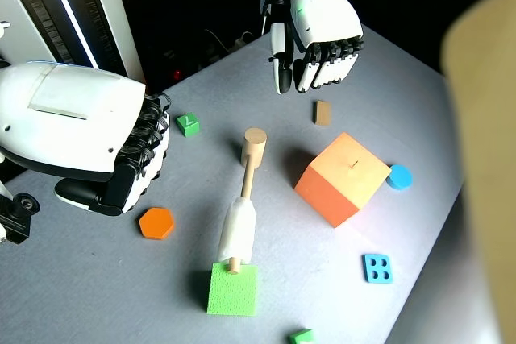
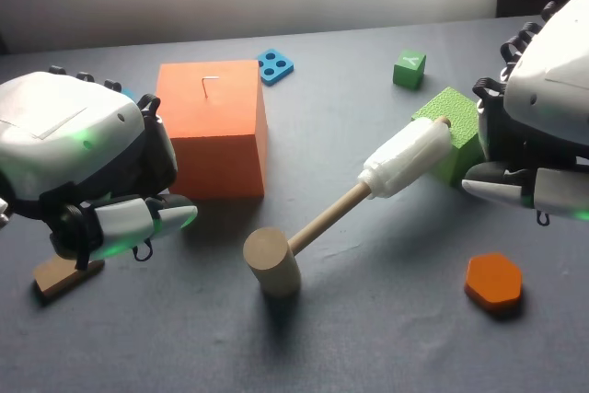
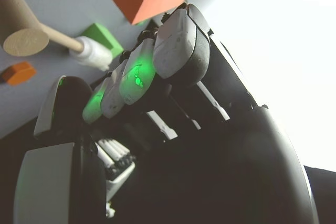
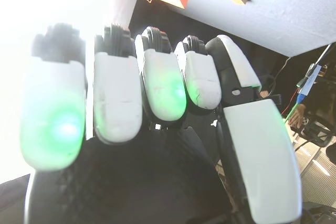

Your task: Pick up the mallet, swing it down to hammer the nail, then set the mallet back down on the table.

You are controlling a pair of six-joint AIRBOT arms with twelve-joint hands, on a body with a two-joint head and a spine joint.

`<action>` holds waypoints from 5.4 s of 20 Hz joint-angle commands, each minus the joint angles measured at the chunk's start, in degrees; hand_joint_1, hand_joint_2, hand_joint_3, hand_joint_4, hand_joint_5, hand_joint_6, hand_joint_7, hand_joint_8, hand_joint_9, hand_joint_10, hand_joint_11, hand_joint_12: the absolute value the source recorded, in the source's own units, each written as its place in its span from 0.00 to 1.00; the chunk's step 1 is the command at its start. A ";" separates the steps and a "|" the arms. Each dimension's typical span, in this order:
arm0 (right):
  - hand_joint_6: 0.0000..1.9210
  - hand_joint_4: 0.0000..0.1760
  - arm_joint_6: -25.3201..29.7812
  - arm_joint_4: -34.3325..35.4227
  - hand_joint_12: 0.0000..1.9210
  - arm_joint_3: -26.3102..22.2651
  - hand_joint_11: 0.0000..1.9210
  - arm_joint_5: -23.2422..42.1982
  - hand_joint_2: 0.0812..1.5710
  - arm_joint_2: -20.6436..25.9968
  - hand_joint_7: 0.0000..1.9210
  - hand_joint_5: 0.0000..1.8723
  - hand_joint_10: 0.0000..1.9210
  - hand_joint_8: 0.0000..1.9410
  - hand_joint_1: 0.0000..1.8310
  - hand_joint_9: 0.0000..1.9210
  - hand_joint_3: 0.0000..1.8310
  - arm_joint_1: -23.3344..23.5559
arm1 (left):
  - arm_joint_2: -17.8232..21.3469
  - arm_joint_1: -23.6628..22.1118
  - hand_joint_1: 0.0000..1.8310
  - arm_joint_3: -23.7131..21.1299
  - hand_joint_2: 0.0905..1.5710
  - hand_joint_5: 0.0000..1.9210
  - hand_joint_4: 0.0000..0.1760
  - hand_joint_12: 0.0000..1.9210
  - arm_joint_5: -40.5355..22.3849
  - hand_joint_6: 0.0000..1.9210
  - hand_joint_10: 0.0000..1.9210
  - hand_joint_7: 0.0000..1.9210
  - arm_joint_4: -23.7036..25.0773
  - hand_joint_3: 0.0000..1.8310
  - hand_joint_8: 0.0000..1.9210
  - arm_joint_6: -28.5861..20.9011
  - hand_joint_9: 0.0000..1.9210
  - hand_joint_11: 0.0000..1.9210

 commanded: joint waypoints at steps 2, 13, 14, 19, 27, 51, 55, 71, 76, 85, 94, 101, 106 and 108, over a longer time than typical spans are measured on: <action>0.01 0.00 -0.42 -0.05 0.00 -0.28 0.00 5.89 0.62 0.41 0.00 0.02 0.00 0.00 0.08 0.00 0.11 0.60 | 0.22 -0.32 0.06 0.33 0.59 0.00 0.00 0.00 -5.65 0.00 0.00 0.00 1.55 0.09 0.00 0.03 0.00 0.00; 0.00 0.00 -1.35 -0.06 0.00 -0.36 0.00 6.34 0.62 0.34 0.00 0.00 0.00 0.00 0.27 0.00 0.00 0.76 | 0.55 0.19 0.08 0.66 0.65 0.00 0.00 0.00 -1.71 0.00 0.00 0.00 8.51 0.00 0.00 -6.33 0.00 0.00; 0.00 0.00 -1.82 -0.06 0.00 -0.35 0.00 6.70 0.61 0.16 0.00 0.00 0.00 0.00 0.36 0.00 0.00 0.89 | 0.55 0.49 0.08 1.16 0.65 0.00 0.00 0.00 -1.14 0.00 0.00 0.00 11.22 0.00 0.00 -8.88 0.00 0.00; 0.00 0.00 1.19 -5.44 0.00 2.05 0.00 8.99 0.52 -1.49 0.00 0.00 0.00 0.00 0.63 0.00 0.00 -1.25 | 0.61 1.37 0.05 6.31 0.67 0.00 0.00 0.00 4.44 0.00 0.00 0.00 31.96 0.01 0.00 -27.05 0.00 0.00; 0.00 0.00 6.99 -5.95 0.00 7.04 0.00 -16.46 0.53 -6.31 0.00 0.00 0.00 0.00 0.67 0.00 0.00 8.43 | 0.60 1.97 0.06 10.93 0.64 0.00 0.00 0.00 5.71 0.00 0.00 0.00 37.68 0.00 0.00 -31.17 0.00 0.00; 0.00 0.00 39.30 -30.14 0.00 28.19 0.00 -34.57 0.56 -33.16 0.00 0.00 0.00 0.00 0.64 0.00 0.00 10.07 | -5.32 6.53 0.05 21.17 0.67 0.00 0.00 0.00 -0.34 0.00 0.00 0.00 37.69 0.00 0.00 -35.21 0.00 0.00; 0.00 0.00 37.72 -29.84 0.00 29.91 0.00 -35.20 0.58 -35.15 0.00 0.00 0.00 0.00 0.63 0.00 0.01 8.54 | -6.23 6.95 0.04 22.02 0.68 0.00 0.00 0.00 -0.34 0.00 0.00 0.00 37.69 0.00 0.00 -35.15 0.00 0.00; 0.00 0.00 27.91 -21.61 0.00 37.67 0.00 -31.61 0.57 -39.93 0.00 0.00 0.00 0.00 0.61 0.00 0.00 4.15 | -8.98 7.21 0.02 24.53 0.69 0.00 0.00 0.00 -0.33 0.00 0.00 0.00 37.51 0.00 0.00 -35.17 0.00 0.00; 0.00 0.00 28.37 -21.62 0.00 39.65 0.00 -31.94 0.57 -41.85 0.00 0.00 0.00 0.00 0.61 0.00 0.00 3.30 | -9.24 7.31 0.01 24.59 0.68 0.00 0.00 0.00 -0.22 0.00 0.00 0.00 37.21 0.00 0.00 -35.17 0.00 0.00; 0.00 0.00 27.49 -16.80 0.00 40.70 0.00 -33.55 0.58 -42.82 0.00 0.00 0.00 0.00 0.59 0.00 0.01 3.36 | -9.24 9.66 0.00 23.78 0.69 0.00 0.00 0.00 -0.82 0.00 0.00 0.00 34.93 0.00 0.00 -35.90 0.00 0.00; 0.03 0.00 26.62 -16.80 0.36 40.71 0.00 -33.98 0.60 -42.55 0.17 0.16 0.03 0.03 0.61 0.13 0.00 3.47 | -9.24 9.73 0.00 23.73 0.69 0.00 0.00 0.00 -0.78 0.00 0.00 0.00 34.88 0.00 0.00 -35.90 0.00 0.00; 0.67 0.00 26.19 -16.79 0.92 40.70 0.08 -34.01 0.62 -42.30 0.16 0.18 0.86 0.81 0.61 0.15 0.00 3.89 | -9.25 9.80 0.01 23.73 0.70 0.00 0.00 0.00 -0.53 0.00 0.00 0.00 34.88 0.00 0.00 -35.90 0.00 0.00; 1.00 0.00 26.20 -16.79 1.00 40.63 0.48 -34.04 0.65 -42.21 0.40 0.32 1.00 1.00 0.60 0.44 0.00 3.74 | -9.25 9.59 0.00 23.85 0.71 0.00 0.00 0.00 -0.30 0.00 0.00 0.00 34.88 0.01 0.00 -35.90 0.00 0.00; 1.00 0.00 26.19 -16.79 1.00 40.55 0.57 -34.04 0.71 -42.21 0.47 0.37 1.00 1.00 0.56 0.52 0.01 3.76 | -9.29 9.57 0.00 23.91 0.71 0.00 0.00 0.00 -0.19 0.00 0.00 0.00 34.88 0.01 0.00 -35.90 0.00 0.00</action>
